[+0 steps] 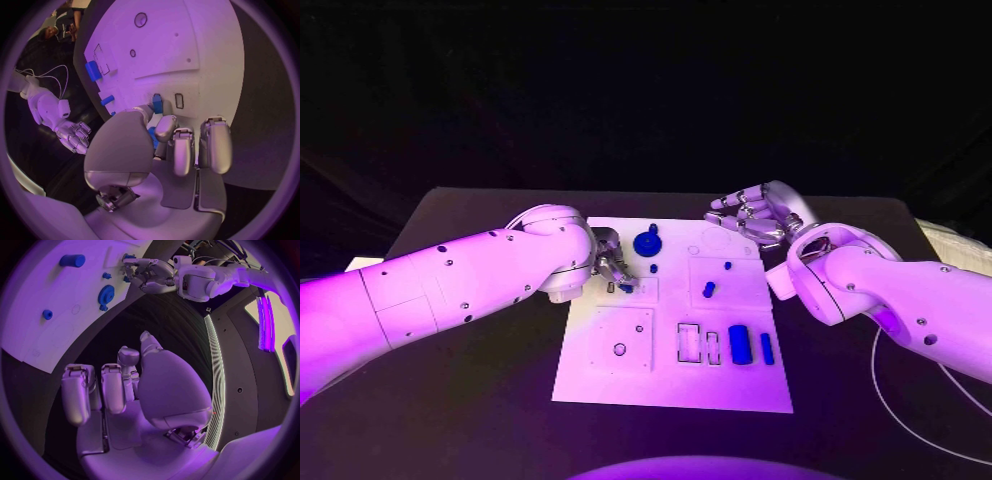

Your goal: Assemble the parts on the task board

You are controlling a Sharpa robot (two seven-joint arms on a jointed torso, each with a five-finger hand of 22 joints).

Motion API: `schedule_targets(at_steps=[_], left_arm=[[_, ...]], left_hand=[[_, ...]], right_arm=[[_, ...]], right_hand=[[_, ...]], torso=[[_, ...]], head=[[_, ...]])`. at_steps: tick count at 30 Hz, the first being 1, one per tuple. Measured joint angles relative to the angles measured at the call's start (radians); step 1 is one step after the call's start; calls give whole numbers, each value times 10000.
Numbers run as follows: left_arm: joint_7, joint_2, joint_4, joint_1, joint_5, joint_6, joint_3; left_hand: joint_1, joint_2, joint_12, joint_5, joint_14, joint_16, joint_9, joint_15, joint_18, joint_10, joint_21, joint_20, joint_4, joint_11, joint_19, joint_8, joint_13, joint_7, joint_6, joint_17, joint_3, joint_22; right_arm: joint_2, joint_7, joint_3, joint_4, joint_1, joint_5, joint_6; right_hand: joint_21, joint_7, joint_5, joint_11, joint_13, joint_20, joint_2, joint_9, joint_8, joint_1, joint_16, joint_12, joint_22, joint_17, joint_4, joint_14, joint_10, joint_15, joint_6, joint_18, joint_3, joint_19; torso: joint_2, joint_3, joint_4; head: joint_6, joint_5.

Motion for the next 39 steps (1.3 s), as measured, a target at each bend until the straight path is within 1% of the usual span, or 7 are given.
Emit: schedule_targets(at_steps=[8, 12, 17, 20, 25, 30, 39], left_arm=[[-1, -9, 19, 3, -19, 24, 0], [-6, 0, 14, 3, -30, 31, 0], [-13, 41, -34, 2, -33, 50, -7], [-23, 84, -95, 7, -41, 63, -15], [-37, 148, -198, 11, -71, 85, -31], [-50, 192, -254, -1, -100, 95, -54], [-75, 244, -337, -1, -149, 121, -54]], left_hand=[[-115, -45, 0, -1, 0, 0, 3, 0, 1, 8, 0, 0, -99, -8, 0, -1, 11, -11, 12, 0, 99, 3], [-359, -55, 0, -29, 0, 0, 22, 0, 1, 22, 39, 0, -360, -22, 0, 53, 34, -12, 13, 0, 296, 8], [-764, -147, 0, -39, 0, 0, 73, 0, 1, 80, 39, 0, -905, -44, 0, 89, 75, 5, 98, 8, 560, 7], [-1042, -142, 68, -38, 0, 0, 66, 0, 1, 99, 39, 0, -1002, -62, 0, 119, 120, -42, 179, 7, 466, 7], [-1400, -124, 135, -37, 0, 0, 109, 0, 1, 171, 77, 0, -806, -65, 0, 138, 222, -214, 430, 7, -1, 7], [-1811, -108, 221, -33, 0, 0, 180, 0, 1, 259, 77, 0, -580, -80, 0, 176, 307, -284, 602, 6, -535, 6], [-1973, -67, 240, -25, 0, 0, 158, 0, 0, 294, 117, 0, -403, -115, 0, 113, 381, -267, 657, 6, -1241, 5]], right_arm=[[-13, 30, -1, 0, -7, 1, -7], [-12, 39, -1, 1, -13, 2, -9], [-11, 49, -1, 1, -19, 4, -14], [-10, 54, -1, 2, -23, 8, -16], [-14, 60, -1, 4, -25, 14, -17], [-14, 66, -1, 4, -29, 23, -18], [-14, 84, -2, 2, -34, 63, -25]], right_hand=[[0, 0, 0, 0, -1, 0, 0, 0, 0, 0, 0, 0, 0, -1, 0, 0, 0, 0, 0, 0, 0, 0], [0, 0, 62, 0, -1, 0, 0, 0, 0, 0, 0, 42, -1, -1, 0, 0, 1, 0, 0, 0, 0, 0], [0, 0, 62, 0, -2, 0, 0, 0, 0, 0, 0, 42, -1, -2, 0, 0, 1, 0, 0, 0, 0, 0], [0, 0, 61, 0, -2, 0, 0, 0, 0, 0, 0, 42, -1, -2, 0, 0, 1, 0, 0, 0, 0, 0], [0, 0, 61, 1, -3, 0, 0, 0, 0, 1, 0, 42, -1, -2, 0, 0, 1, 0, 0, 0, 0, 0], [0, 0, 61, 1, -3, 0, 0, 0, 0, 1, 0, 41, 4, -11, 0, 0, 1, 0, 0, 0, 0, 0], [-36, 0, 61, 1, -4, 1, -1, 0, 0, 1, -39, 41, 6, -60, 0, 0, 1, 0, 0, 1, 0, 0]], torso=[[2, -6, -5], [5, -5, -6], [7, -3, -7], [7, -2, -8], [7, 0, -11], [7, 5, -16], [7, 9, -13]], head=[[-12, 0], [-20, 1], [-28, 6], [-41, 6], [-54, 6], [-68, -7], [-82, -30]])
